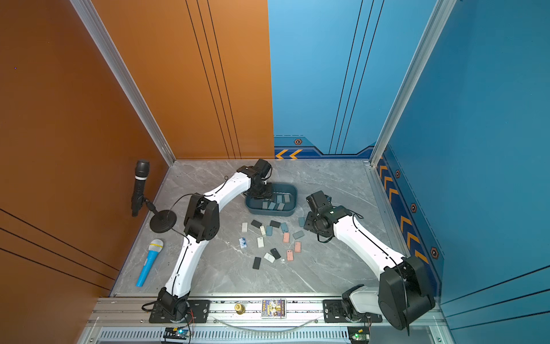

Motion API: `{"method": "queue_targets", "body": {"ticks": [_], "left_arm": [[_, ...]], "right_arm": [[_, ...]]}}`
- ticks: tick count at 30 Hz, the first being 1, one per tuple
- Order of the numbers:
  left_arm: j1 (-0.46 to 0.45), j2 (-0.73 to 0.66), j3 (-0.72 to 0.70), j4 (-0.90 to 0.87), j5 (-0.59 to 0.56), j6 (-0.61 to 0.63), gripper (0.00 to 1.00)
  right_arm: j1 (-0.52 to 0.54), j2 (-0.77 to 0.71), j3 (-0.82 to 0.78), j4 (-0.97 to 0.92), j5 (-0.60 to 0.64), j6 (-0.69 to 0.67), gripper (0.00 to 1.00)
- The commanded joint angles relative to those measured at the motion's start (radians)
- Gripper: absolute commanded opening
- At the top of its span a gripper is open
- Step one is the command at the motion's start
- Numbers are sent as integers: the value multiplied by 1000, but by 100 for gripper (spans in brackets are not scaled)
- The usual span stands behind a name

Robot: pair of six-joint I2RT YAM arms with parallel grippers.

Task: Put the eraser in the storage box
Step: Place the eraser in the storage box.

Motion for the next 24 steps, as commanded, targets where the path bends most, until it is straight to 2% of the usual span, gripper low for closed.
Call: {"method": "queue_targets", "body": {"ticks": [1,11,24], "left_arm": [[-15,-69,-22,-25,-17,0,47],[-35,-215,-85,-24,-30,5,57],[-78,-483,-250,-24,-59,21,60]], "right_arm": [[-7,-21,9,-42,-1,-8,54],[-4,-40,31,-60,-4,-14,60],[60,-71,14,-68,37,12,64]]}}
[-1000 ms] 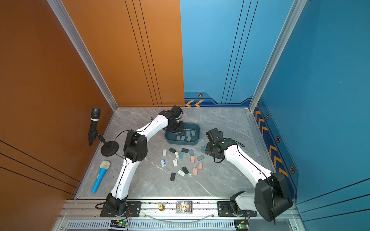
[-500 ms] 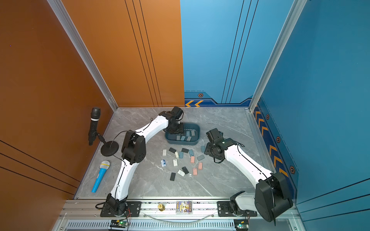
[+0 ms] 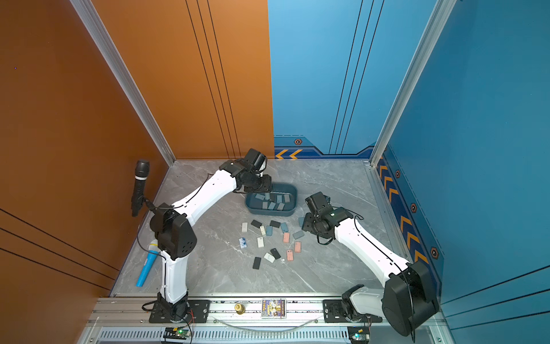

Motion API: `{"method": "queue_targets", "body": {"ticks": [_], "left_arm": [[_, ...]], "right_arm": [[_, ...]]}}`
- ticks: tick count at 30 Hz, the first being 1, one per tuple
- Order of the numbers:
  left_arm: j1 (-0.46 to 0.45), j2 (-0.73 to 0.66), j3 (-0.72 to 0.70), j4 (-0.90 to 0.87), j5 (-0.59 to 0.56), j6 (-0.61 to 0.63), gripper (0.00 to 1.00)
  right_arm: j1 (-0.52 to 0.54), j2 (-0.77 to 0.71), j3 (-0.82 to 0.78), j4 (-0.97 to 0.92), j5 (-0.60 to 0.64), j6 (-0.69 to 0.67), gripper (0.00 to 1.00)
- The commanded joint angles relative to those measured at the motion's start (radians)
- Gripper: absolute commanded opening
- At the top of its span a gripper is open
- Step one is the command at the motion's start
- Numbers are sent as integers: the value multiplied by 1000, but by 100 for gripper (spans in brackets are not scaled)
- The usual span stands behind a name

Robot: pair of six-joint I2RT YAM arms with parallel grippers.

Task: Put the eraser in the storage box
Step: Place the eraser in the storage box, then pick up the eraser from the center of the board.

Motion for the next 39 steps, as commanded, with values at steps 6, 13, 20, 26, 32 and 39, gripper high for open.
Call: {"method": "queue_targets", "body": {"ticks": [6,13,20,26,32,39], "left_arm": [[-29,-206,-138,-16,-50,19,60],[-39,-407,-314,15,-79,6,60],[-42,-632,-539,52,-100,-16,60],[-39,-795,-718,64,-138,-41,60],[-35,-929,-856,84,-154,-78,60],[-25,-1032,-976,88,-144,-112,60]], "right_arm": [[59,-47,3,-44,67,36,65],[107,-64,-14,-48,98,66,67],[144,-68,-44,-45,131,90,68],[154,-62,-50,-48,158,100,69],[153,-14,-43,-40,179,95,71],[132,117,13,-17,179,47,71]]}}
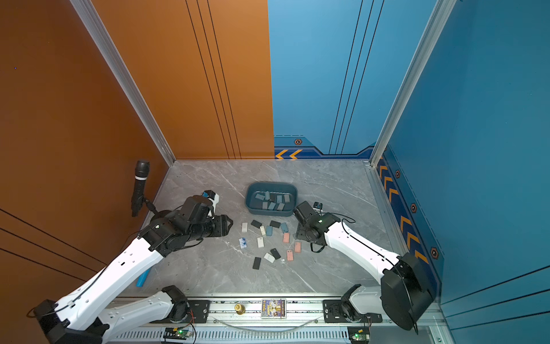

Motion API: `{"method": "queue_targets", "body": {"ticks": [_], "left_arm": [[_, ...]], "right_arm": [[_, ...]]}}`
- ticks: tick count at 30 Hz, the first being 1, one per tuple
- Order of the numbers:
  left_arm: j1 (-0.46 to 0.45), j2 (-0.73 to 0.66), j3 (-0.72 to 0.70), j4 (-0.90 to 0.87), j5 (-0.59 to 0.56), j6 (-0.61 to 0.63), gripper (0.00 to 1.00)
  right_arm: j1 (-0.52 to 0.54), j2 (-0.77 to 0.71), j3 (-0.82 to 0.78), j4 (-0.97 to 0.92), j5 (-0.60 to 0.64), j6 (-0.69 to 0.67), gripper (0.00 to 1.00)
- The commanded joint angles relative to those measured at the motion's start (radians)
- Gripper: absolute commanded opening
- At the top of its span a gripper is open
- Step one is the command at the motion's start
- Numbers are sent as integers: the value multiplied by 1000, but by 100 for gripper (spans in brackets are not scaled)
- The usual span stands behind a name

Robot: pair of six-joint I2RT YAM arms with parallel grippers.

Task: Put the eraser in the storage box
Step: Pick up the eraser from the center of the board.

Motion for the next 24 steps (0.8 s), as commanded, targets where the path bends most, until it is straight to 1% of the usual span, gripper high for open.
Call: {"method": "queue_targets", "body": {"ticks": [1,7,13,24], "left_arm": [[9,-34,-46,7,-18,-30,60],[23,-73,-95,7,-15,-54,60],[38,-86,-113,6,-8,-71,60],[53,-86,-120,7,4,-82,60]], "right_arm": [[-19,61,57,-4,27,-35,71],[-59,184,119,35,13,-89,67],[-93,290,168,67,-20,-128,65],[-120,416,242,94,-73,-167,63]]}}
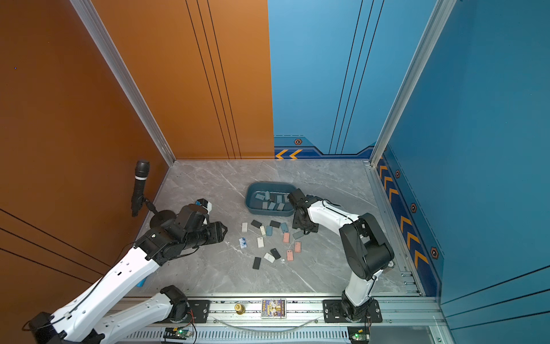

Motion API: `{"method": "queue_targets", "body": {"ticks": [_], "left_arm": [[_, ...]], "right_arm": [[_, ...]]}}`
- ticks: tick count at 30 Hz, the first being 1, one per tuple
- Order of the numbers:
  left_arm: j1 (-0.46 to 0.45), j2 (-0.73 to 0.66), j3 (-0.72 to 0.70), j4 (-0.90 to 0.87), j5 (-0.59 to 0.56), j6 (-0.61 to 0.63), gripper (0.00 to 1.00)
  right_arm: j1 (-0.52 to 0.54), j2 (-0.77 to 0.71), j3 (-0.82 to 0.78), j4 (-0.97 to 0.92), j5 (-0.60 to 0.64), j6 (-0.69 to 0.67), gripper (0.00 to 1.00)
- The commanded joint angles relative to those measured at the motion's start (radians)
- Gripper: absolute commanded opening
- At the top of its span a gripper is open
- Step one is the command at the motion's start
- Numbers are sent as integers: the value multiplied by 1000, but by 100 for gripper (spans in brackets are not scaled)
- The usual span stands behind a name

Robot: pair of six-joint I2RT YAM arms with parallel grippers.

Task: Put the eraser in the storage box
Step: Pick up the eraser from the center of the board.

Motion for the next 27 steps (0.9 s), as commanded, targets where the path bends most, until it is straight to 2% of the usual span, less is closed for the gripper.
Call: {"method": "queue_targets", "body": {"ticks": [1,9,17,27], "left_arm": [[11,-9,-15,6,3,-9,60],[20,-7,-21,7,2,-15,59],[28,-9,-25,6,0,-15,59],[34,-22,-35,6,3,-18,59]], "right_arm": [[-9,31,39,9,-23,-30,63],[-28,85,63,21,-36,-39,57],[-35,116,67,35,-51,-40,46],[-35,116,61,34,-58,-33,29]]}}
